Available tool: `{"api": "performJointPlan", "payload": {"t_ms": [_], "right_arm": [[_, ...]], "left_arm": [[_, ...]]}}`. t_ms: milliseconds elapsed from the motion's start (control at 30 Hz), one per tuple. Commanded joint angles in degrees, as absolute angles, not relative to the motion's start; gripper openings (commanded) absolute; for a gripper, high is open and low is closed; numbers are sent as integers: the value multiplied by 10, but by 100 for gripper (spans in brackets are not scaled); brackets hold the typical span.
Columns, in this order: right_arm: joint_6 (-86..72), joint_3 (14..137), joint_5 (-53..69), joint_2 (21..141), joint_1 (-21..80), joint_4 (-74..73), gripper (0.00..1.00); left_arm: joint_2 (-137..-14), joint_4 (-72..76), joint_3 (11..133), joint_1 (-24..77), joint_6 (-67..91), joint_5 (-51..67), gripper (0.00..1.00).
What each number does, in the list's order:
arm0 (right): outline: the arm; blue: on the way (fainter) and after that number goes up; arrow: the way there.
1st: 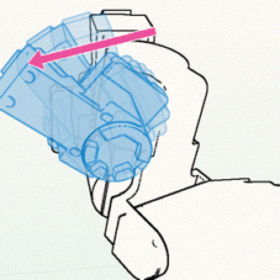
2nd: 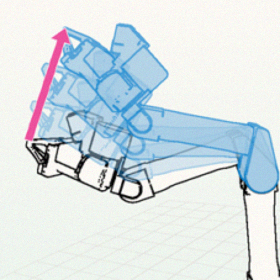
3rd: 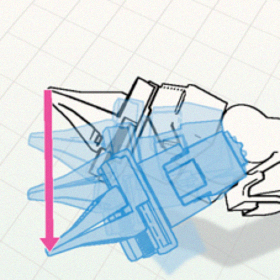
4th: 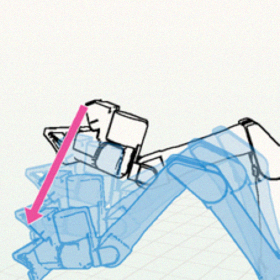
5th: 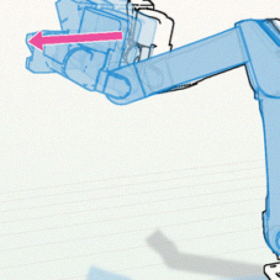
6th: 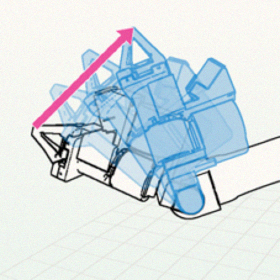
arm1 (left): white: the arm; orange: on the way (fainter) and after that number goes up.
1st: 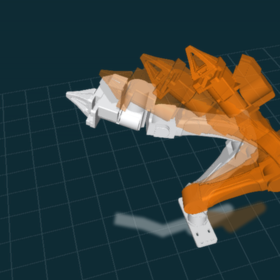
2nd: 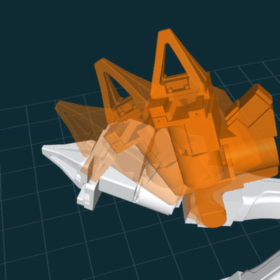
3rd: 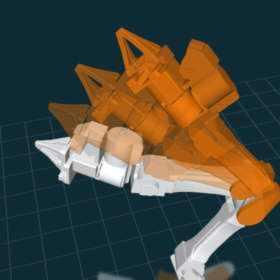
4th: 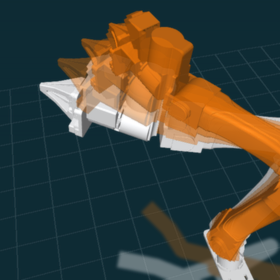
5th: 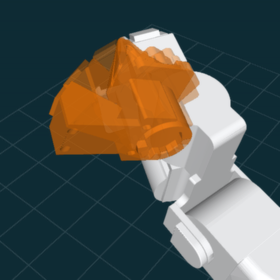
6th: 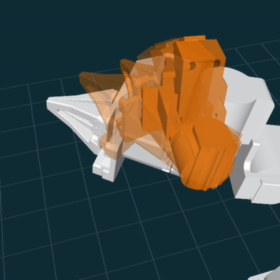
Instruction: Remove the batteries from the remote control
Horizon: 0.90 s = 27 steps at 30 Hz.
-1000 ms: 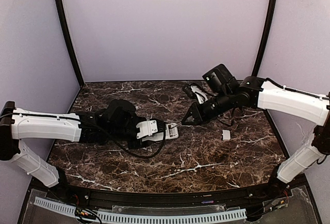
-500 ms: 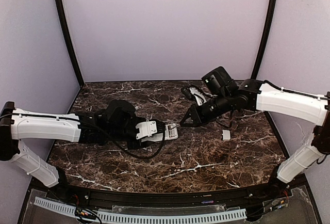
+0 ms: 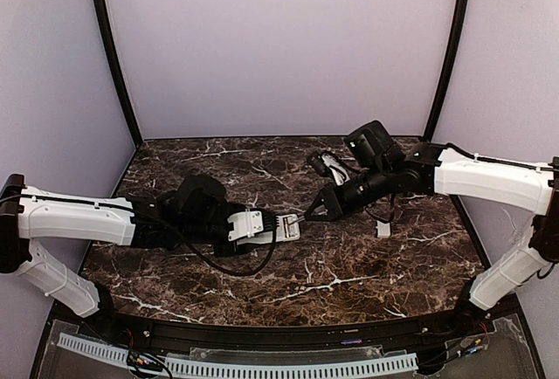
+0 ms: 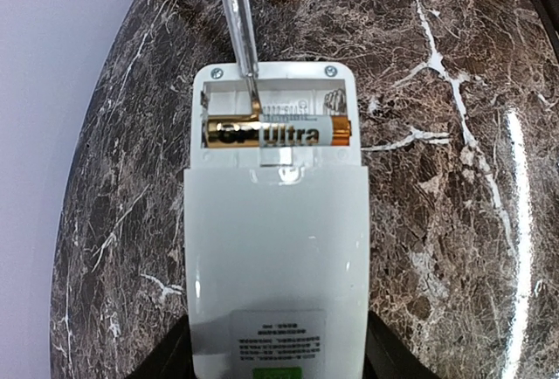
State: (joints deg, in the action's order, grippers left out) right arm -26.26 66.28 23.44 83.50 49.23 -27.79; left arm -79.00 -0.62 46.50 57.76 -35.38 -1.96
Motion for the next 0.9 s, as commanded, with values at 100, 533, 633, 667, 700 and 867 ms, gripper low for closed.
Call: {"api": "performJointPlan", "payload": {"t_ms": [100,533,633,667,700,867], "right_arm": [[-262,646,245,830,484,-253,0],[-238,653,263,869,461,-243,0],[-231,662,266,883,458,-243,0],[-228,664,266,887,458,-242,0],[-227,666,267,890,456,-243,0],[-222,672,269,901,455,-243,0]], "left_arm": [[-776,42,456,580,-355,-20,0],[-802,94,430,580,-366,-62,0],[-811,99,429,580,-367,-69,0],[-815,101,429,580,-368,-74,0],[-817,102,429,580,-368,-75,0],[-824,107,430,580,-369,-83,0]]}}
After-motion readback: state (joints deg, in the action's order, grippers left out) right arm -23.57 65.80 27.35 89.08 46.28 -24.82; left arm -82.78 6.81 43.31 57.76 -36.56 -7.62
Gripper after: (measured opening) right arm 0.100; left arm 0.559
